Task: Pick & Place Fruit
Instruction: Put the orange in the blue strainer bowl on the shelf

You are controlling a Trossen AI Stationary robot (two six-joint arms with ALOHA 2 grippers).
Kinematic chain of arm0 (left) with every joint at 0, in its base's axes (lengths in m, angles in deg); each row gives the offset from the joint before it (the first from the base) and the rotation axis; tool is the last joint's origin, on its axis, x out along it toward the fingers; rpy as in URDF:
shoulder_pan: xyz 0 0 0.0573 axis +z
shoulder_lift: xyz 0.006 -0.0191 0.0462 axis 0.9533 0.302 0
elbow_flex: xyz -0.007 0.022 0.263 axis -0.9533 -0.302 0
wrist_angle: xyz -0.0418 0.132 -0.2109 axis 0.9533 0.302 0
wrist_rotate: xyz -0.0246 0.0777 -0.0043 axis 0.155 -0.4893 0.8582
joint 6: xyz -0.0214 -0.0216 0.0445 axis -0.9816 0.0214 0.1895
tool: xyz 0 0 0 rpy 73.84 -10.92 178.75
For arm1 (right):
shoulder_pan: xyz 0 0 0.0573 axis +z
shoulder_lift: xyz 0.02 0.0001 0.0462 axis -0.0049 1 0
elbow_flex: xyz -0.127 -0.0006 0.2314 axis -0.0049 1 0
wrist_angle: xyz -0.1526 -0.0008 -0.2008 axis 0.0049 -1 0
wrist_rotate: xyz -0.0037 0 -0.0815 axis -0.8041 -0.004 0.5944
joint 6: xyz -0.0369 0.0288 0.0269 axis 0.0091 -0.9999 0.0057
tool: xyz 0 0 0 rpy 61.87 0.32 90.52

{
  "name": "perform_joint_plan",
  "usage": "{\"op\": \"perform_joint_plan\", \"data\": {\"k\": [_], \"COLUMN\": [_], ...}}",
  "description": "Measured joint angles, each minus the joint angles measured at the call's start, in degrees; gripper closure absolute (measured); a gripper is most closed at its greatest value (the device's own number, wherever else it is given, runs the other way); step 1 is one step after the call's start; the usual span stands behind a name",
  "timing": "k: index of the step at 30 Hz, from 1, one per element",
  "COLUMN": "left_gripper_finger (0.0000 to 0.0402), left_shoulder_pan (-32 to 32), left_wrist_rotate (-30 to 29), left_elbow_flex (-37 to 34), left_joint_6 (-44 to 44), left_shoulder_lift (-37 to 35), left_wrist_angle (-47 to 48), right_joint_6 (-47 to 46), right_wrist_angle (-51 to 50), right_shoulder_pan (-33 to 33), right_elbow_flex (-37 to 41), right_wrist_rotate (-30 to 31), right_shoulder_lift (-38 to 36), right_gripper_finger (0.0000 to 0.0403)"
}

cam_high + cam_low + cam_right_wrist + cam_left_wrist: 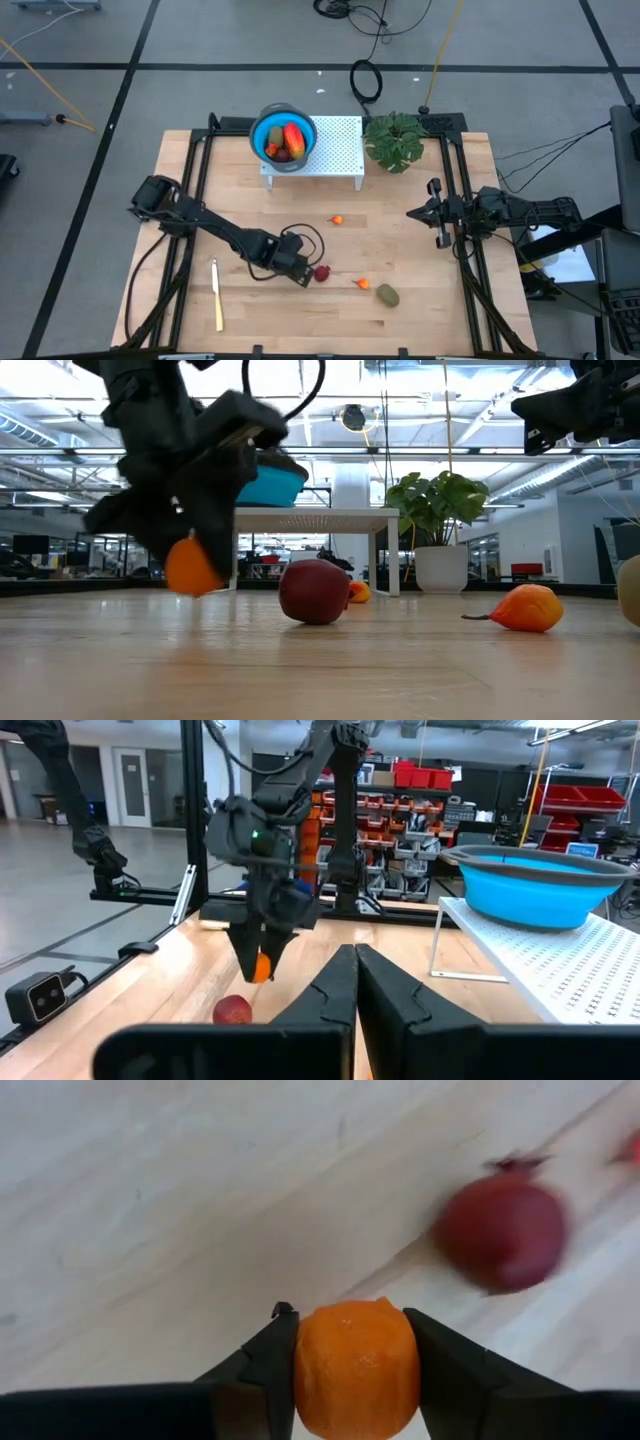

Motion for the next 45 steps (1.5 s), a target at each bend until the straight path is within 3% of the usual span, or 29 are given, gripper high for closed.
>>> {"op": "perform_joint_plan", "data": {"k": [9,17,26,33,39,45], "left_gripper_finger": [0.0241,0.0241,0.0240,0.0240,0.0240,0.0240], "left_shoulder_pan": [1.9,2.1,2.1,2.1,2.1,2.1], "left_wrist_rotate": [-5.0,-8.0,-0.5,9.2,16.9,17.4], "left_elbow_flex": [0.0,0.0,0.0,0.0,0.0,0.0], "left_joint_6": [5.8,26.5,50.2,62.5,77.0,88.2], "left_shoulder_lift": [-6.9,-10.1,-10.0,-10.0,-10.0,-10.0], "left_wrist_angle": [-6.5,-33.4,-62.3,-76.8,-83.3,-84.5], "right_joint_6": [-0.5,-0.4,-0.3,-0.3,0.2,0.2], "right_wrist_angle": [0.0,0.0,0.0,-0.3,-1.1,-1.3], "right_shoulder_pan": [0.0,0.0,0.0,0.0,0.0,0.0], "right_elbow_flex": [0.0,0.0,0.0,0.0,0.0,0.0], "right_wrist_rotate": [-0.1,-0.2,-0.2,-0.2,-0.2,-0.2], "right_shoulder_lift": [0.0,0.0,0.0,0.0,0.0,0.0], "right_gripper_finger": [0.0403,0.0403,0.0403,0.0403,0.0403,0.0403]}}
